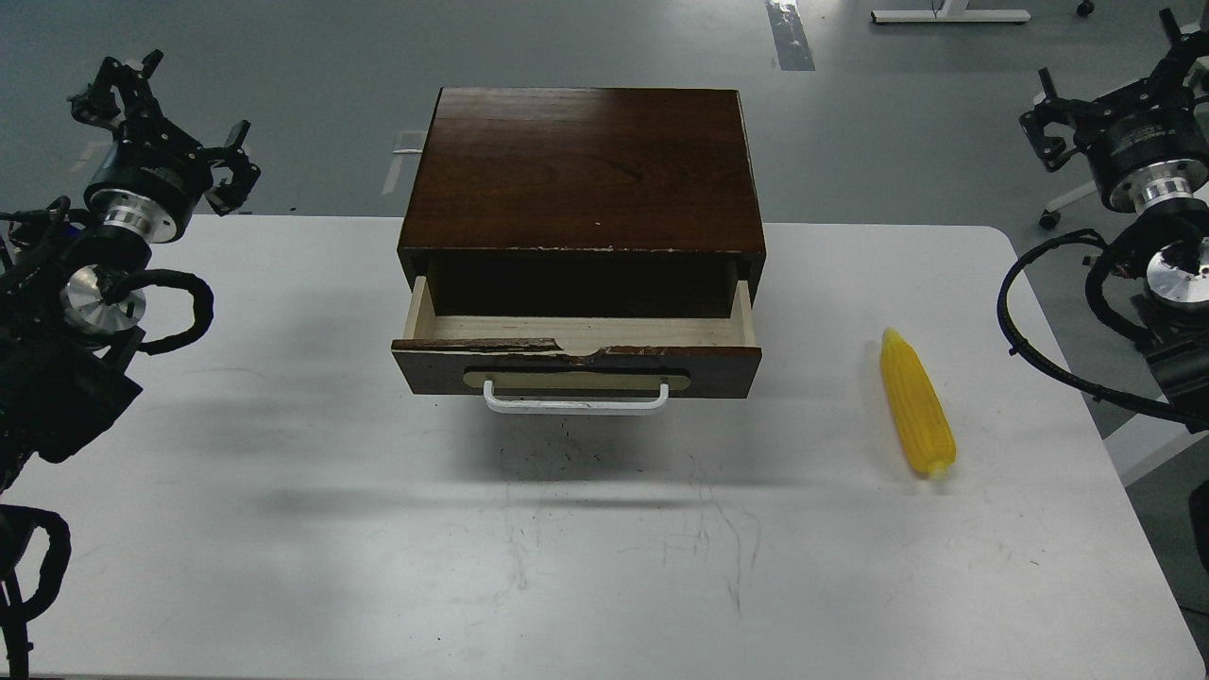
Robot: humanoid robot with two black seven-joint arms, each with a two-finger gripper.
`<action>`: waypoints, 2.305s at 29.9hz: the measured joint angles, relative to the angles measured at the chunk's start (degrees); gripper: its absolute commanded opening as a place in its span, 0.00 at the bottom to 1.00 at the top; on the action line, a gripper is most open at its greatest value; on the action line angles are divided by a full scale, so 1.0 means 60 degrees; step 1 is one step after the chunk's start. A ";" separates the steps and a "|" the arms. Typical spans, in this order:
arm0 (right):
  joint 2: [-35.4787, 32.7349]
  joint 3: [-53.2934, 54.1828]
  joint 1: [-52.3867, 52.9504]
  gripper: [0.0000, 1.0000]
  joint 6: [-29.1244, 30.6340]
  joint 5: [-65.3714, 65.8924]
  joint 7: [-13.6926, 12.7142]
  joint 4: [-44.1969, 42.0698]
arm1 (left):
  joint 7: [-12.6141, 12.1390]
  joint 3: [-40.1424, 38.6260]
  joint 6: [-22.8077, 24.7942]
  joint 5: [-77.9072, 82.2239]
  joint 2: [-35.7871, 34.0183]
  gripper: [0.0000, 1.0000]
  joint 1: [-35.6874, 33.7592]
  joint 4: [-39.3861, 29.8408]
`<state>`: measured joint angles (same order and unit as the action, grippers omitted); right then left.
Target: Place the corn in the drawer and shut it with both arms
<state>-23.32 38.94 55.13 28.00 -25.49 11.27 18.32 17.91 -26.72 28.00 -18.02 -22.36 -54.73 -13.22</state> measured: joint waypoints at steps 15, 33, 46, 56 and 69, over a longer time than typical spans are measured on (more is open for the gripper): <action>-0.0214 -0.0705 0.0259 1.00 0.0000 0.0472 0.0028 0.0222 | 0.0154 -0.0027 0.0000 -0.0030 0.0058 0.98 0.0112 0.0045; -0.4070 -0.4608 0.3303 1.00 0.0003 0.6695 -0.0090 0.3785 | 0.0097 0.0121 0.0000 0.0443 0.0078 0.98 0.0215 0.0037; -0.4817 -0.6822 0.3476 1.00 -0.0739 1.2272 -0.0644 0.6754 | 0.0158 0.0130 0.0000 0.0450 -0.0156 0.98 0.0091 0.0034; -0.4741 -0.8168 0.2497 0.97 -0.1411 1.3478 -0.0658 0.7294 | 0.0356 0.0125 0.0000 0.0421 -0.0253 0.98 0.0093 0.0034; -0.3640 -0.8225 0.0645 0.70 -0.2229 1.3497 -0.0564 0.6758 | 0.0521 0.0132 0.0000 0.0426 -0.0559 0.98 0.0201 0.0035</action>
<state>-45.16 -10.41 58.99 14.62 55.50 7.88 58.87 21.03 -25.93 28.00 -15.46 -25.72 -53.53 -13.00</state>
